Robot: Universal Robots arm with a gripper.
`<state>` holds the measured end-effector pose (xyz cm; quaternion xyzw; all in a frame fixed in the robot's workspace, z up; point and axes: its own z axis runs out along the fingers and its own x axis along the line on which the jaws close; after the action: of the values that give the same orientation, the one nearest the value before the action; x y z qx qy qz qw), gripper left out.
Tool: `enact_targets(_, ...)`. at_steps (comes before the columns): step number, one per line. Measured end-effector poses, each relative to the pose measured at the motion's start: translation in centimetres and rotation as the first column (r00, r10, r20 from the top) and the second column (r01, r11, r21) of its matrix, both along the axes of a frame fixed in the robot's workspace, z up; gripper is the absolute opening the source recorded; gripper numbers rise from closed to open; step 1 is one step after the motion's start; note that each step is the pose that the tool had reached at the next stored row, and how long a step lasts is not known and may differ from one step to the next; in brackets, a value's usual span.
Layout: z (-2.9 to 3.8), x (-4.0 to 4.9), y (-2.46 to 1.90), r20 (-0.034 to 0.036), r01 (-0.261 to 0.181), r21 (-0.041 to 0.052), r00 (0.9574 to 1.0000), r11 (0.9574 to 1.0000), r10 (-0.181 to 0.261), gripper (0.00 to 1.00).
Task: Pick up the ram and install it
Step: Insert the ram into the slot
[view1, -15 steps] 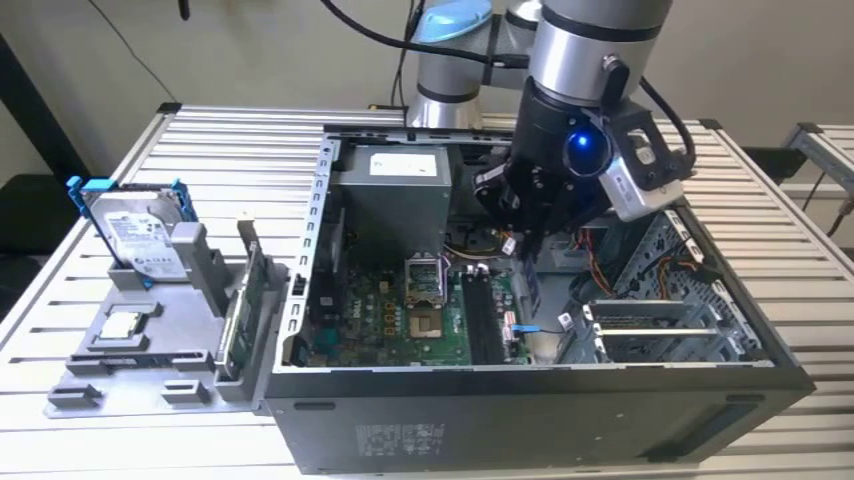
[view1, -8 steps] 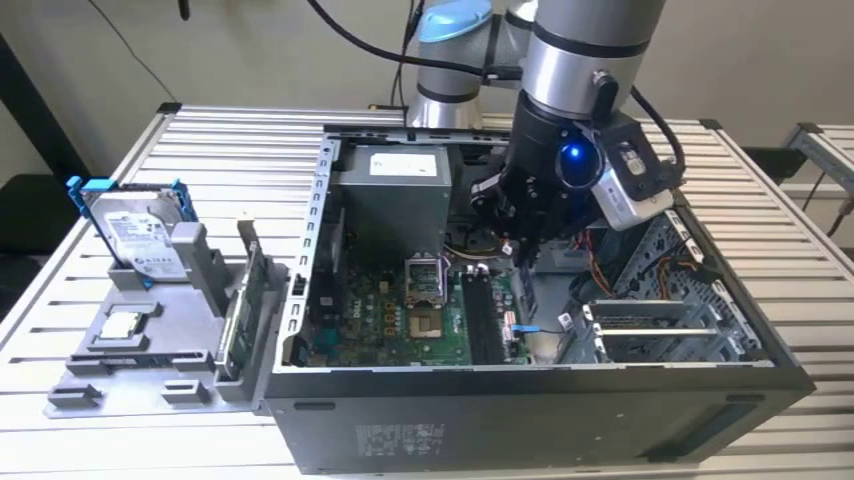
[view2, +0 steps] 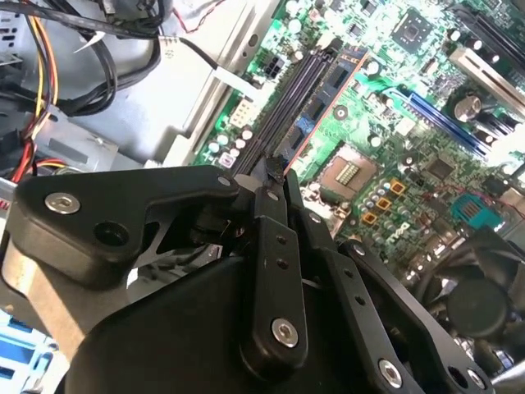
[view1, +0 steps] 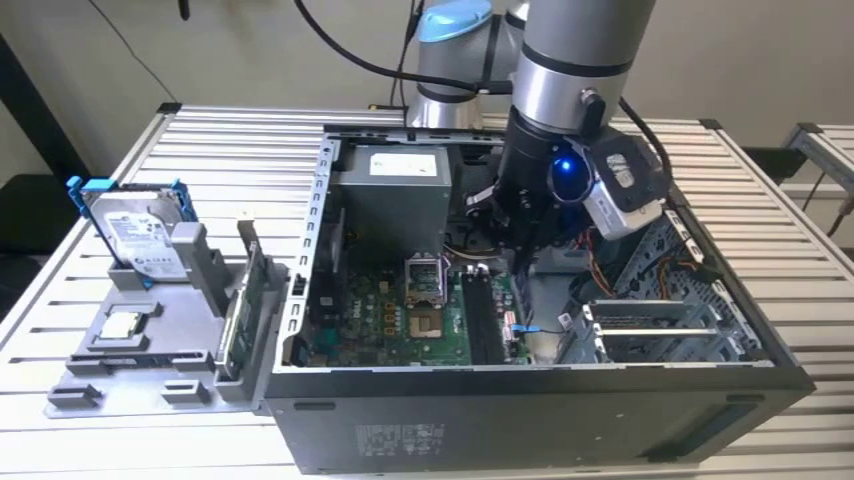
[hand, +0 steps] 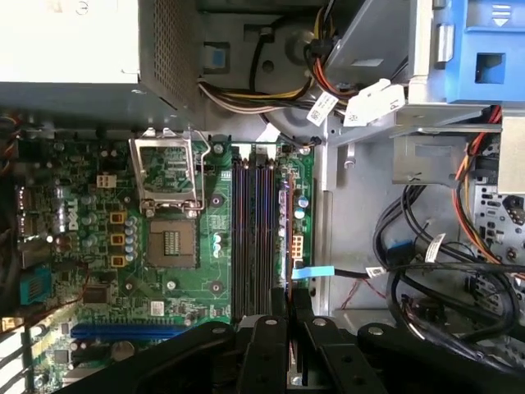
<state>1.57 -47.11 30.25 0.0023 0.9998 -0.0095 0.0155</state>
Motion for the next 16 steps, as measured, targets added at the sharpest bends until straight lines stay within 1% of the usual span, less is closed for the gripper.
enact_targets(2, -0.25, -0.19, 0.00, 0.0039, -0.001, 0.0000, 1.0000, 1.0000, 0.001, 0.15)
enact_targets(9, -1.37, -0.33, 0.01, 0.0056, -0.006, 0.0000, 1.0000, 1.0000, 0.006, 0.15)
enact_targets(11, -1.46, -0.33, 0.00, 0.0056, -0.007, -0.0002, 1.0000, 1.0000, 0.007, 0.15)
enact_targets(13, -1.49, -0.38, 0.00, 0.0086, -0.006, -0.0002, 0.9999, 1.0000, 0.006, 0.15)
enact_targets(16, -1.51, -0.37, 0.00, 0.0087, -0.006, -0.0002, 0.9999, 1.0000, 0.006, 0.15)
